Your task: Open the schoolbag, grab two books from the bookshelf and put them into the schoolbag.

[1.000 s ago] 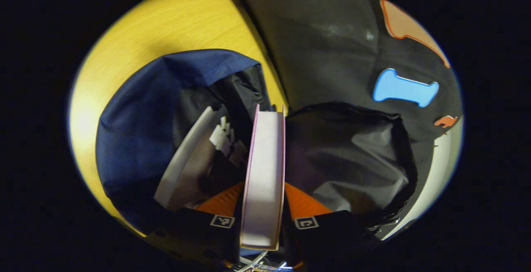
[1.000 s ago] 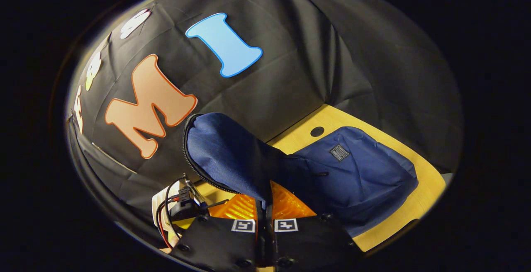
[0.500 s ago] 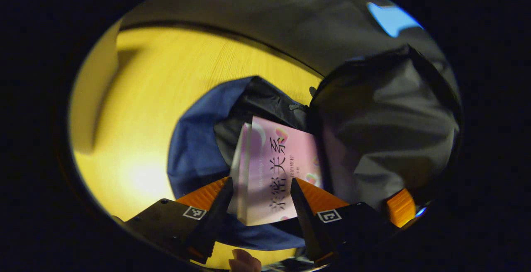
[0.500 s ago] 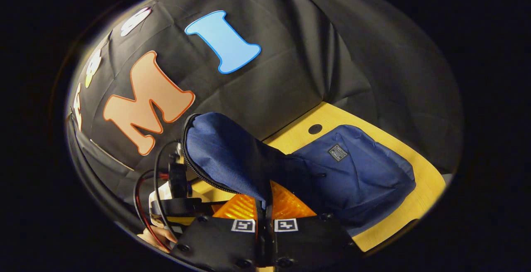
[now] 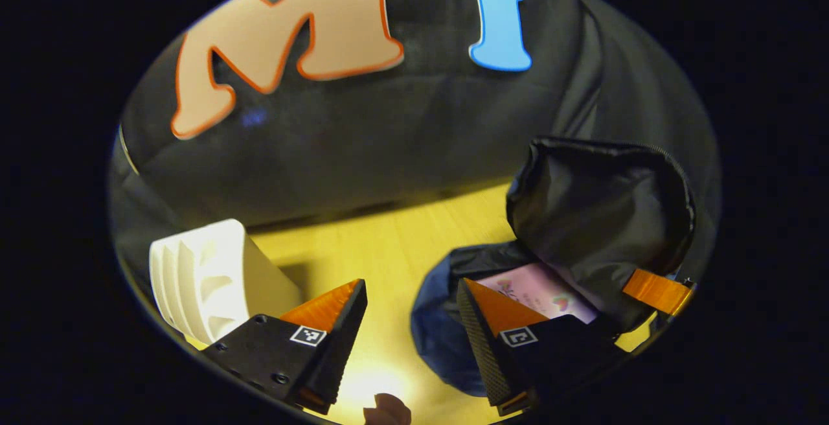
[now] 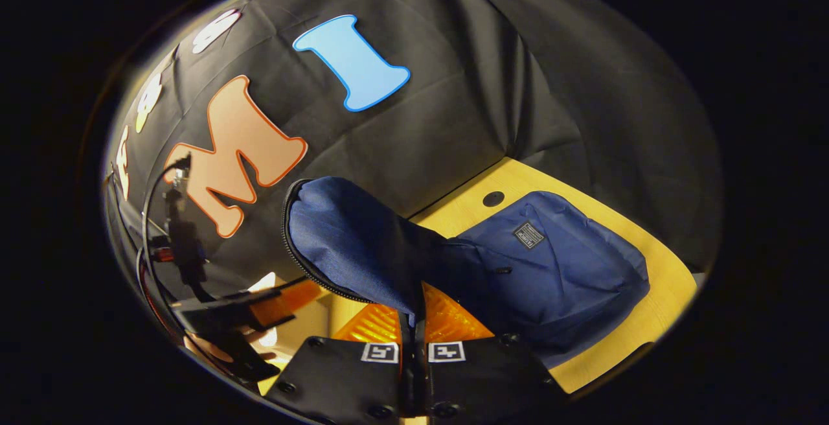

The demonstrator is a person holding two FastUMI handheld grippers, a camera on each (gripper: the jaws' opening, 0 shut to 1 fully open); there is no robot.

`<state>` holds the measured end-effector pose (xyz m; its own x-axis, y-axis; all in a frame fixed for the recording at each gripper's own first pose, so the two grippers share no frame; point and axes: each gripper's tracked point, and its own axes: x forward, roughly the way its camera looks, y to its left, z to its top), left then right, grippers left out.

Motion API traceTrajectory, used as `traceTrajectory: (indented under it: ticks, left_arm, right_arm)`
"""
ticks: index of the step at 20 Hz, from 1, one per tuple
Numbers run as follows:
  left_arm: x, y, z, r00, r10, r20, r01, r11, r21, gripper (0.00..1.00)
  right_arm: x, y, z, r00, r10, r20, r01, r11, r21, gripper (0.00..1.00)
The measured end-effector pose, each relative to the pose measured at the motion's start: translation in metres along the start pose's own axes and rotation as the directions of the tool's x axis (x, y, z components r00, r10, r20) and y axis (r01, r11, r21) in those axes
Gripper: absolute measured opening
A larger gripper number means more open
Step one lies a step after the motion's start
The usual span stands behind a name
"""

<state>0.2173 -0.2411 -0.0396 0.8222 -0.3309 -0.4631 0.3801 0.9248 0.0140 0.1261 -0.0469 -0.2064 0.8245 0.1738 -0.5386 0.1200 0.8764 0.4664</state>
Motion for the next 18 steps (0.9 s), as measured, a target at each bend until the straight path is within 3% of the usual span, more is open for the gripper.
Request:
traceTrajectory:
  ticks: [4,9,12,14,18]
  left_arm:
    - [-0.036,0.030,0.045,0.985,0.048,0.166,-0.057,0.997,0.047,0.80]
    - [-0.111,0.063,0.122,0.919,0.087,0.384,-0.108,0.994,0.032,0.80]
    - [-0.152,0.080,0.141,0.871,0.121,0.476,-0.138,0.990,0.001,0.88]
    - [-0.171,0.089,0.145,0.854,0.145,0.500,-0.153,0.988,-0.024,0.99]
    - [-0.204,0.120,0.131,0.828,0.213,0.518,-0.179,0.977,-0.116,1.00]
  right_arm:
    - [-0.010,-0.006,-0.005,1.000,0.005,-0.012,-0.006,0.999,-0.046,0.03]
    - [-0.008,-0.006,-0.026,0.999,0.004,-0.050,-0.010,0.993,-0.116,0.04]
    - [0.000,0.004,-0.059,0.997,-0.003,-0.073,-0.009,0.986,-0.167,0.03]
    - [0.001,0.002,-0.074,0.996,-0.013,-0.088,-0.006,0.978,-0.206,0.04]
    - [0.005,-0.001,-0.100,0.994,-0.039,-0.105,0.006,0.953,-0.302,0.05]
